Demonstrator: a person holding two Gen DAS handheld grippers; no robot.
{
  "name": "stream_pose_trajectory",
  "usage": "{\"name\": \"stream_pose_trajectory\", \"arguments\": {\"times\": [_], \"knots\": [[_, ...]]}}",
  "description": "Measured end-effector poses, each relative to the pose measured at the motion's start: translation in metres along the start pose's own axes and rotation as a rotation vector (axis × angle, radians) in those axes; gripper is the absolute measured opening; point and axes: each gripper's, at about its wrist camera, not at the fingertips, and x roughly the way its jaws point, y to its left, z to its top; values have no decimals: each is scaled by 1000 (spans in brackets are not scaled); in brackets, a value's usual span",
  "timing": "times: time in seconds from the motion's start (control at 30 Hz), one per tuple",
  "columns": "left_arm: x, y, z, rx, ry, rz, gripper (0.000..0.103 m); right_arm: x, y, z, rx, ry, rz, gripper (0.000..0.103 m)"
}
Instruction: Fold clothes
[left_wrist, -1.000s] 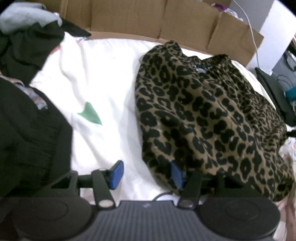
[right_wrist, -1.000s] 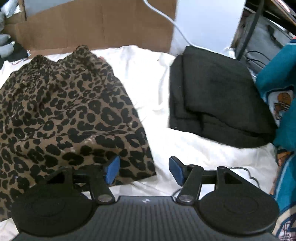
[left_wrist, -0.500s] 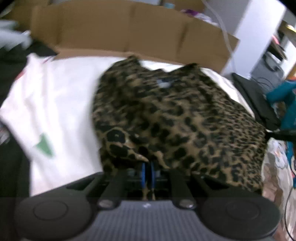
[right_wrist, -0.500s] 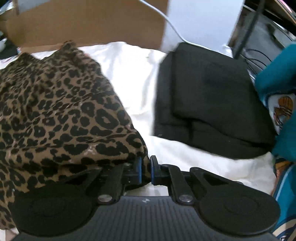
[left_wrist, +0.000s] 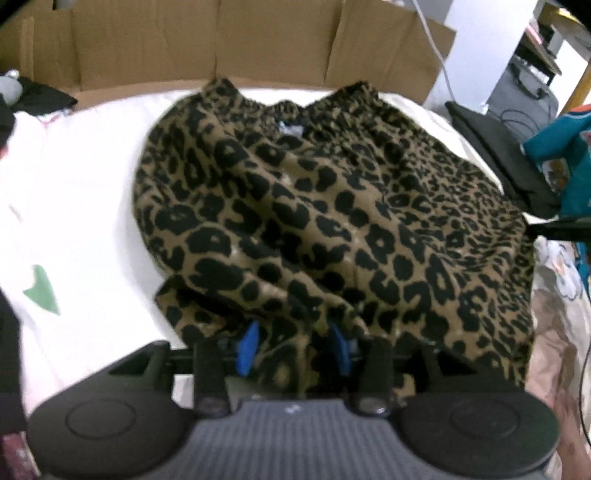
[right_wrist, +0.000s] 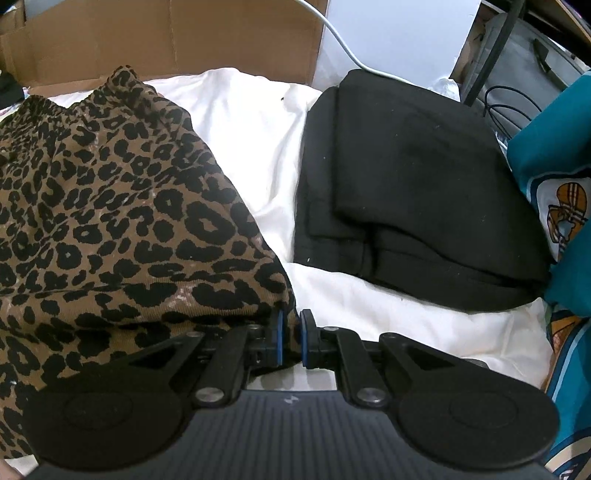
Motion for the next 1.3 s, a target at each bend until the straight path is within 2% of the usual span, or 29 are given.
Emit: {"name": "stream_pose_trajectory", "arguments": {"times": [0.1,0.27,0.37,0.47,0.63,0.83,0.9,1.0,1.07,1.17,1.3], "knots": [[-24,17,-7,-2,-31,31,47,1,0,1,-5,-3,0,9],[-39,44,-10,-11,-50,94,45,2,0,0,-21,-4,-4,9],[-31,54,-11,11,-15,138,45,3,2,0,-31,-4,-9,9],[-25,51,-16,91,14,176,45,2,3,0,-44,-4,-13,9],[-38,55,-19,49,-6,131,45,2,2,-1,-47,-4,-12,9],[-38,61,-29,31,7,182,45,1,4,-1,-50,-2,-25,10],[-30,63,-30,9,26,182,45,-2,4,1,-54,-2,-44,16],[-23,50,-24,34,8,159,46,-16,9,4,-88,-25,-96,37],[-22,39,-18,43,-30,129,52,-33,16,7,-133,-60,-94,46],[-13,23,-10,67,-67,100,54,-54,31,13,-172,-100,-49,47],[4,8,-5,95,-84,81,54,-80,70,27,-209,-143,97,47]]}}
